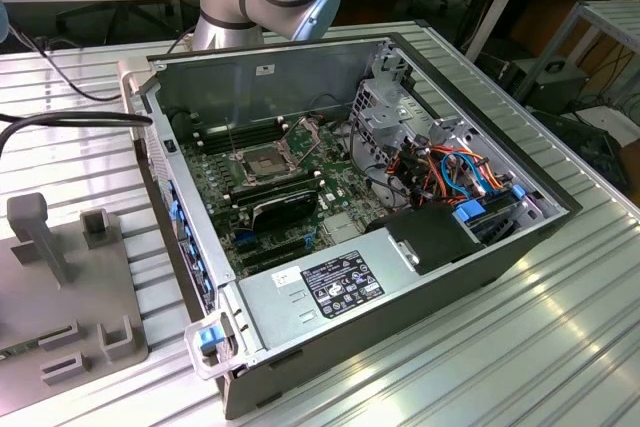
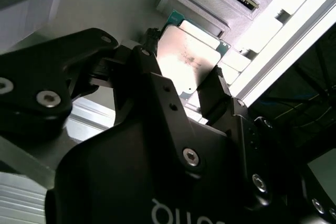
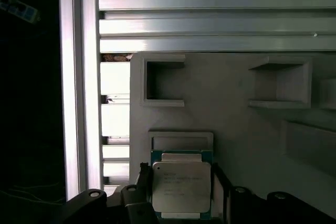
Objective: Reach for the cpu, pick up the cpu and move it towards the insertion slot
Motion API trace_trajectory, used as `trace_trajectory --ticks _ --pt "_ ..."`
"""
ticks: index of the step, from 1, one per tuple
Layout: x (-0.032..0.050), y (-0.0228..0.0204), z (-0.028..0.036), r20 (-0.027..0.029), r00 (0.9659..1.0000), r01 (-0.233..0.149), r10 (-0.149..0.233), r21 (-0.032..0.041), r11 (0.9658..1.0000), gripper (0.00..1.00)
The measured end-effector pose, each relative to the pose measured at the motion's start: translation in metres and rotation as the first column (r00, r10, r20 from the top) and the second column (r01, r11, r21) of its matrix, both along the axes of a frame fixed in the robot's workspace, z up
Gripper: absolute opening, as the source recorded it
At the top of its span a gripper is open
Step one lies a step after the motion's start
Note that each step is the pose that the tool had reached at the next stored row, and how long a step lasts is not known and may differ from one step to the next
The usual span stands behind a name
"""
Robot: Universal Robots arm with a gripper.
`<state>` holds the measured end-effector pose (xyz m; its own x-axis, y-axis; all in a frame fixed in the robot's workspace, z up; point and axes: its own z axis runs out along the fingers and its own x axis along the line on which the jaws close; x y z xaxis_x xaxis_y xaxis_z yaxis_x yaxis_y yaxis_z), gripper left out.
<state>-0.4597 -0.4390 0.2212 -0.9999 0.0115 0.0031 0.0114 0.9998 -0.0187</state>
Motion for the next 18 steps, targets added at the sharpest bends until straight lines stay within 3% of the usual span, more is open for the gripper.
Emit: trace_trajectory --ticks 18 --pt "0.0000 0.0000 0.0236 -0.0007 1.0000 0.000 0.000 0.0001 1.0000 0.55"
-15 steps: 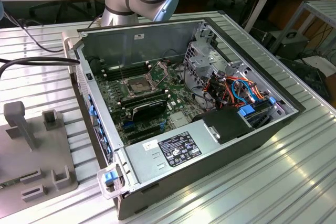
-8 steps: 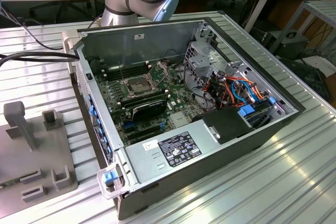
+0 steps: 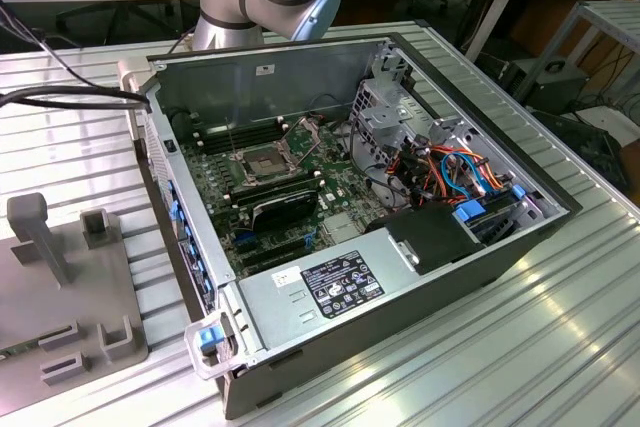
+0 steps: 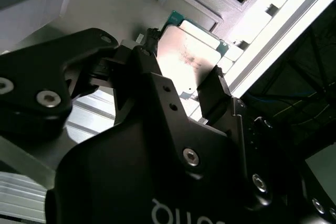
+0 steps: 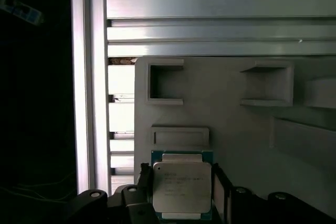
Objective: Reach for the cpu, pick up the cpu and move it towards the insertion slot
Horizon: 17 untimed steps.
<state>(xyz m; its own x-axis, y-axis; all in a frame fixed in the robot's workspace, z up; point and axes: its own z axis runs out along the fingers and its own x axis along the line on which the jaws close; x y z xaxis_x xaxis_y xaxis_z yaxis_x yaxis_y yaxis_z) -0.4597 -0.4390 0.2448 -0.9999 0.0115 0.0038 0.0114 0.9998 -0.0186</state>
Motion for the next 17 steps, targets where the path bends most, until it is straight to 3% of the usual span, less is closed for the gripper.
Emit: trace_trajectory --ticks 17 --pt "0.0000 0.0000 0.0214 -0.0011 1.0000 0.000 0.000 0.0000 1.0000 0.55"
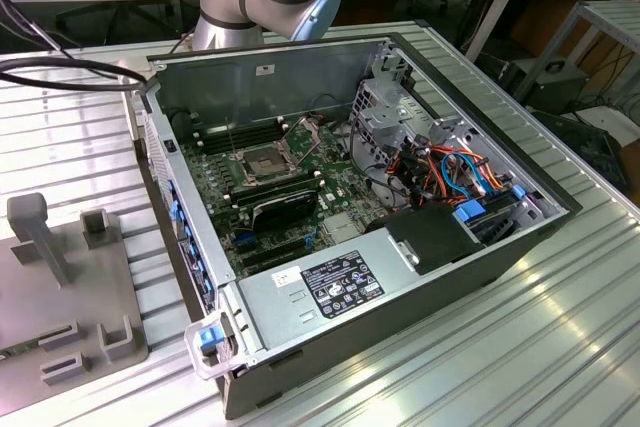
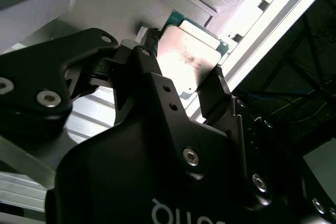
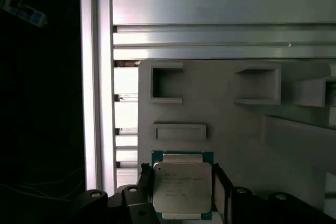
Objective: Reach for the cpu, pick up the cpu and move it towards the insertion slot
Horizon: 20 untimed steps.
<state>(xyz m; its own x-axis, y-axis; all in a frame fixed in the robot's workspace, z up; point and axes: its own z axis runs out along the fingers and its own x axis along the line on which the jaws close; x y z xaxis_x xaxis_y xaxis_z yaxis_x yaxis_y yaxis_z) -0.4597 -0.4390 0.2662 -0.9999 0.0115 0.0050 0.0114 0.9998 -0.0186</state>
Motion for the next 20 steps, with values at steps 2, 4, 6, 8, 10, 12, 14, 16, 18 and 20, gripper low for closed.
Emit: trace_trajectory --ticks 2,4,6,8,10,12,14,16,18,20 --pt "0.0000 0.0000 0.0020 0.0000 1.0000 0.000 0.000 0.0000 1.0000 0.55" --pt "0.0000 0.0000 0.0043 -0.0001 1.0000 0.000 0.000 0.0000 1.0000 0.55" --pt "0.0000 0.0000 0.0063 -0.0002 1.0000 0.000 0.000 0.0000 1.0000 0.55" --pt "0.0000 0.0000 0.0079 -0.0002 1.0000 0.000 0.000 0.0000 1.0000 0.55" --pt "0.0000 0.0000 0.0098 -0.0005 1.0000 0.000 0.000 0.0000 1.0000 0.55" --pt "0.0000 0.0000 0.0116 -0.0006 1.0000 0.000 0.000 0.0000 1.0000 0.55" --pt "0.0000 0.0000 0.0137 -0.0008 1.0000 0.000 0.000 0.0000 1.0000 0.55" --pt "0.0000 0.0000 0.0155 -0.0009 1.0000 0.000 0.000 0.0000 1.0000 0.55" --pt "0.0000 0.0000 0.0172 -0.0009 1.0000 0.000 0.000 0.0000 1.0000 0.55" --pt "0.0000 0.0000 0.0188 -0.0010 1.0000 0.000 0.000 0.0000 1.0000 0.55"
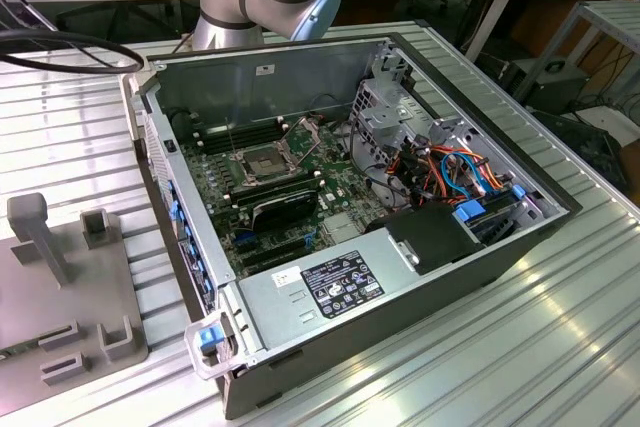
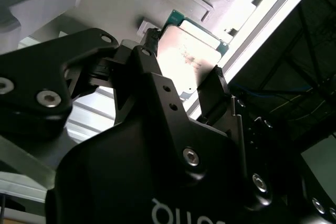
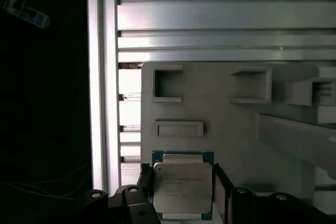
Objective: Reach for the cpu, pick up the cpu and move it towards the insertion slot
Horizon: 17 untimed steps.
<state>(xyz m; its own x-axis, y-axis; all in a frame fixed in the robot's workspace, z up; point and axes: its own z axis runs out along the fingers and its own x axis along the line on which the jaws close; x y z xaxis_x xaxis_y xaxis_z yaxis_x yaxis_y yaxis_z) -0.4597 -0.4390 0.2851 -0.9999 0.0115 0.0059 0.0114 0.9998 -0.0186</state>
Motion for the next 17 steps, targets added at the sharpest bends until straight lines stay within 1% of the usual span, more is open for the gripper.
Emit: trace_trajectory --ticks 4,5,6,7,8,11,17 --pt "0.0000 0.0000 0.0036 -0.0002 1.0000 0.000 0.000 0.0000 1.0000 0.55" --pt "0.0000 0.0000 0.0181 -0.0016 1.0000 0.000 0.000 0.0000 1.0000 0.55" --pt "0.0000 0.0000 0.0254 -0.0025 1.0000 0.000 0.000 0.0000 1.0000 0.55" --pt "0.0000 0.0000 0.0398 -0.0043 1.0000 0.000 0.000 0.0000 1.0000 0.55" --pt "0.0000 0.0000 0.0427 -0.0047 1.0000 0.000 0.000 0.0000 1.0000 0.55" --pt "0.0000 0.0000 0.0450 -0.0052 1.0000 0.000 0.000 0.0001 1.0000 0.55" --pt "0.0000 0.0000 0.0453 -0.0054 1.0000 0.000 0.000 0.0000 1.0000 0.55"
